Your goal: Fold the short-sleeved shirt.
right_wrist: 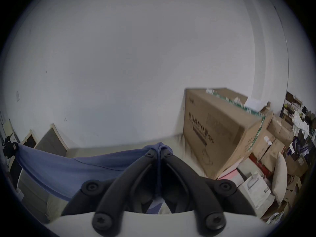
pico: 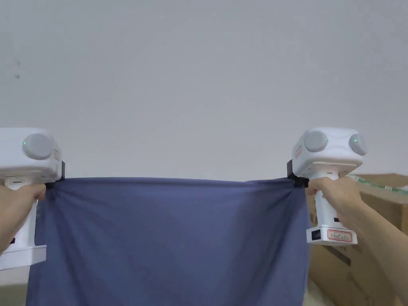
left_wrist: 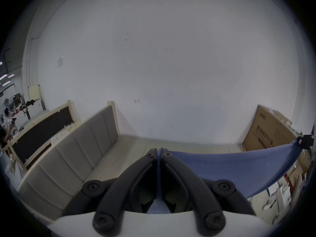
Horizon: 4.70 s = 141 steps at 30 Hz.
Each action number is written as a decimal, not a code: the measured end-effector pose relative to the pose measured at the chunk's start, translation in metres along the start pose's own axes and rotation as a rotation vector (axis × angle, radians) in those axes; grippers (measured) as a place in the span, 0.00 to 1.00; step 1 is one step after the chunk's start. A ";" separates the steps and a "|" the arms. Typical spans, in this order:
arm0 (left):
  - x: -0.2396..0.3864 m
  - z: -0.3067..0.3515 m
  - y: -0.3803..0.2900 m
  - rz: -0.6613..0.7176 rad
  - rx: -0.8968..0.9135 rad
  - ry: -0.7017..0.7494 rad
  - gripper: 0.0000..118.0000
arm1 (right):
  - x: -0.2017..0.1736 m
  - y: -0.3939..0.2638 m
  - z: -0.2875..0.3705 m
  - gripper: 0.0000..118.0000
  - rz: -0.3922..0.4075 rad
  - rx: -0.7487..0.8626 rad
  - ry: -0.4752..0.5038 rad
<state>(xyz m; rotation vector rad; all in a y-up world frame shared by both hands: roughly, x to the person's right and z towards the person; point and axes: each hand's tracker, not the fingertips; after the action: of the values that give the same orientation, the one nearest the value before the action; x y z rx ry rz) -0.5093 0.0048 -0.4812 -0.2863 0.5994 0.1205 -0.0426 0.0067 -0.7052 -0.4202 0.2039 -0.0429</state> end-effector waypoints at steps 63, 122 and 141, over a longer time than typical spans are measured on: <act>-0.159 0.207 -0.550 -0.176 -0.642 -0.001 0.02 | 0.085 -0.601 0.192 0.03 0.023 -0.709 0.089; -0.165 0.205 -0.538 -0.055 -0.746 -0.178 0.02 | 0.082 -0.566 0.212 0.01 -0.017 -0.691 0.195; -0.131 0.066 -0.486 -0.156 -0.697 -0.100 0.78 | 0.071 -0.513 0.050 0.49 0.013 -0.707 0.059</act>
<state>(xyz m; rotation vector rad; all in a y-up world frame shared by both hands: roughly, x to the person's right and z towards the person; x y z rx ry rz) -0.4872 -0.4421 -0.2420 -0.9947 0.4170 0.1898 0.0373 -0.4472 -0.4641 -1.1223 0.2781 0.0327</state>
